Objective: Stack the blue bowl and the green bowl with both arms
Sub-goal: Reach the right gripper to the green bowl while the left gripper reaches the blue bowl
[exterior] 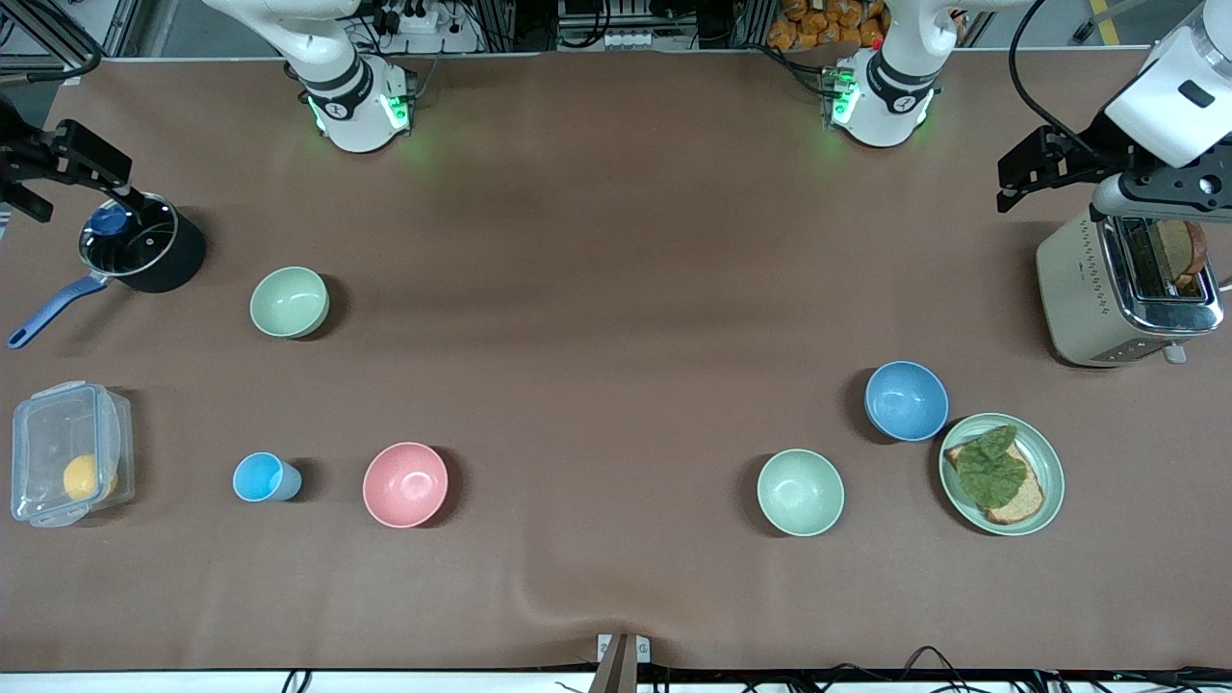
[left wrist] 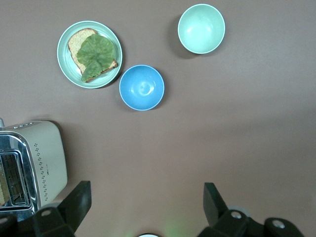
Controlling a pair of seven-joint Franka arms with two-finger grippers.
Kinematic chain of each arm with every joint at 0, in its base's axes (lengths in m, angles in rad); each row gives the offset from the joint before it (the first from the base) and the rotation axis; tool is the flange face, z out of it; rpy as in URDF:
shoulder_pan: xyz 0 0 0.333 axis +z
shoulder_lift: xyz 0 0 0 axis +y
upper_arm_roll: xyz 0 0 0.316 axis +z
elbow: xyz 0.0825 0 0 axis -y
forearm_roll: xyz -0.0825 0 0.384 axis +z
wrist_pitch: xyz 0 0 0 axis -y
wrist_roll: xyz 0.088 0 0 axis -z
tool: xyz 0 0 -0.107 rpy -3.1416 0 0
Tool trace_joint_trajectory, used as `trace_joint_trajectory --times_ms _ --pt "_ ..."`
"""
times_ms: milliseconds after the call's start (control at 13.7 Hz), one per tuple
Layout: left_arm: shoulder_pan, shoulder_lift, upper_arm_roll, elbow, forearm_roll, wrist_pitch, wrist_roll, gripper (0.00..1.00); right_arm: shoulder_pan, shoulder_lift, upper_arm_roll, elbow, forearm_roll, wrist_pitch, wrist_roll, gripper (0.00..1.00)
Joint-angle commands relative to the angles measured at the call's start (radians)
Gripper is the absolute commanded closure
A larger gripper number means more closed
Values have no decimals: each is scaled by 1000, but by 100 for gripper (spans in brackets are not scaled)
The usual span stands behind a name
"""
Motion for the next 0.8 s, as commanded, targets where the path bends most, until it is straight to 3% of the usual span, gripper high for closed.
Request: trace_joint_trajectory --times_ms 0,512,732 --pt "1 -14 -4 -11 8 12 -15 0 -8 -27 7 -29 -21 11 -14 0" --pt "3 -6 -2 -14 17 12 -21 0 -4 -25 6 -31 -21 11 -13 0" --pt "29 34 4 -13 23 72 0 0 -1 -19 4 -31 -22 12 -11 0"
